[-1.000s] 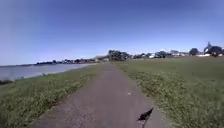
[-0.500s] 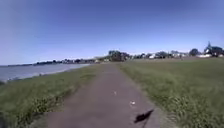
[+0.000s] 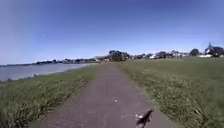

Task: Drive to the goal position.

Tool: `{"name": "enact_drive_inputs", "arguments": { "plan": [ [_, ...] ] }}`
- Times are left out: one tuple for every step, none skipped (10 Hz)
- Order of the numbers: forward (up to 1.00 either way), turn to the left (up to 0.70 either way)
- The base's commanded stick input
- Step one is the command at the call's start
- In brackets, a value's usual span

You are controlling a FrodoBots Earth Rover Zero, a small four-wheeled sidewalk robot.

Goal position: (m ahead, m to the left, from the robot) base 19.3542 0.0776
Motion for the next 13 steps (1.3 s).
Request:
{"name": "enact_drive_inputs", "arguments": {
  "plan": [
    [0.7, 0.0],
    [0.7, 0.0],
    [0.7, 0.0],
    [0.7, 0.0],
    [0.7, 0.0],
    [0.7, 0.0],
    [0.7, 0.0],
    [0.7, 0.0],
    [0.7, 0.0],
    [0.7, 0.0],
    [0.7, 0.0],
    [0.7, 0.0],
    [0.7, 0.0]
  ]
}}
